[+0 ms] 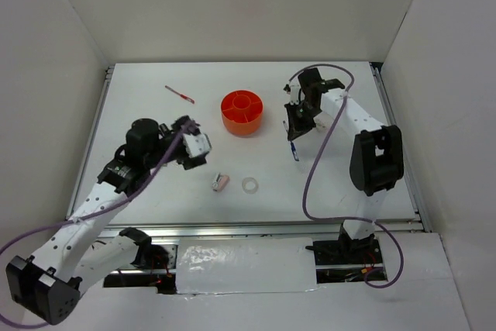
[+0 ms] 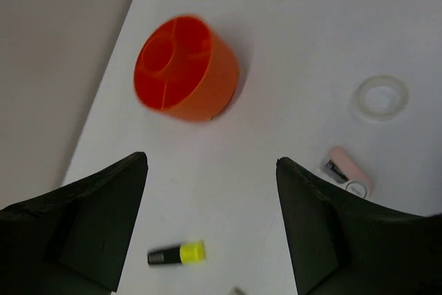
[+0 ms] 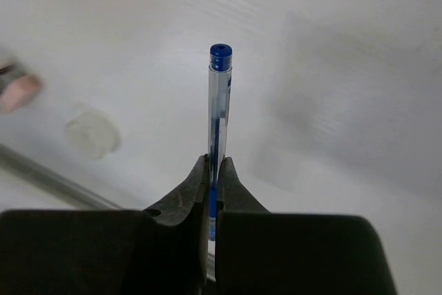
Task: Sort the stationery into containers
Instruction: Pick up the pen from the center of the board.
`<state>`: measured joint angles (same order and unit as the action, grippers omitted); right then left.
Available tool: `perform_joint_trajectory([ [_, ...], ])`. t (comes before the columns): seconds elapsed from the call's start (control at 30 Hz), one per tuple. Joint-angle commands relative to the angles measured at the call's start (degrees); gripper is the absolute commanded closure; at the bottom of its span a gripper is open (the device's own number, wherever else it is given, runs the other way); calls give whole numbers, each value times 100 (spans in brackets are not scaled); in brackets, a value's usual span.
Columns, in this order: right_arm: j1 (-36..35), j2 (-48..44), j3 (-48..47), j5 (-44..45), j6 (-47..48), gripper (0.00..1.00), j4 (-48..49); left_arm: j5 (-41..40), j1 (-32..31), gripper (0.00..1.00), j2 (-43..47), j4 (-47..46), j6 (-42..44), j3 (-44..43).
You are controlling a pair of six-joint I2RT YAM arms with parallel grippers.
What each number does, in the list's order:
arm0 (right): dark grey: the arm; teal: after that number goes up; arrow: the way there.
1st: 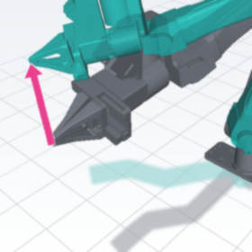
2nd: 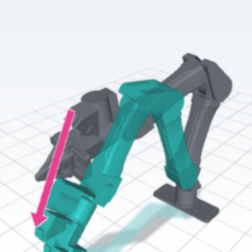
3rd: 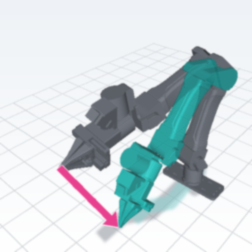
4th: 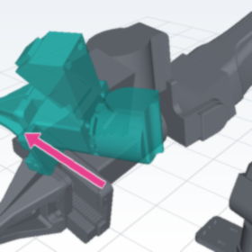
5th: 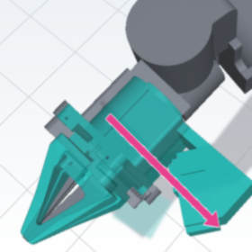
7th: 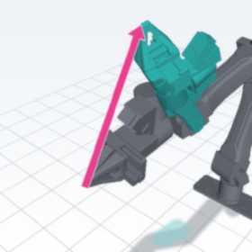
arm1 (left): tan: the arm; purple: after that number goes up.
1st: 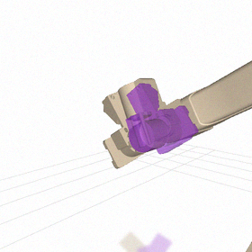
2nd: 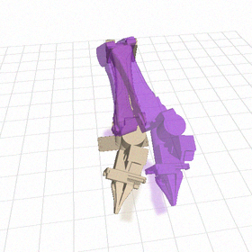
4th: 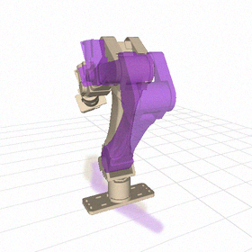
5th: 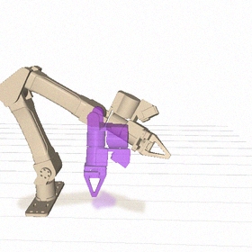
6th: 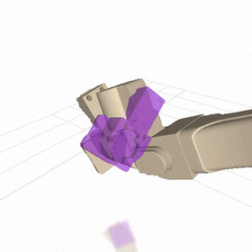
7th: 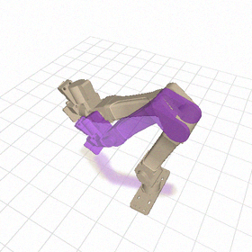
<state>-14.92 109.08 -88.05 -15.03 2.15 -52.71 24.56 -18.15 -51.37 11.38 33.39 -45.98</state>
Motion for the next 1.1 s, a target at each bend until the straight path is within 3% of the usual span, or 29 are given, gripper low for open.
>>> perform_joint_trajectory([
  [0.0, -81, -677, 25, -1177, -118, 100, -424, 17, -1196, 13, -101, -127, 2033, -210],
  [0.1, -134, -686, 95, -1555, -206, 100, -670, -573, -2436, 14, -232, -372, 3460, 44],
  [0.17, -134, -677, 165, -1854, -548, 100, -776, -741, -3198, 15, -513, -522, 3910, 89],
  [0.27, -125, -800, 420, -2031, -979, 100, -689, -847, -3809, 17, -1119, -873, 4141, -121],
  [0.37, -143, -1090, 692, -1899, -1312, 100, -530, -690, -3968, 18, -1673, -1328, 4202, -359],
  [0.5, -160, -1379, 877, -1961, -1516, 100, -539, -356, -4021, 18, -2130, -1594, 4896, -325],
  [0.67, -371, -1468, 790, -1741, -1806, 100, -653, -276, -4082, 19, -2570, -1823, 4941, -508],
  [0.9, -670, -1424, 684, -1503, -1929, 100, -803, -355, -4126, 27, -3177, -2447, 5029, -605],
  [1.07, -697, -1433, 684, -1564, -1947, 100, -802, -311, -4117, 33, -3414, -2280, 5213, -755],
])
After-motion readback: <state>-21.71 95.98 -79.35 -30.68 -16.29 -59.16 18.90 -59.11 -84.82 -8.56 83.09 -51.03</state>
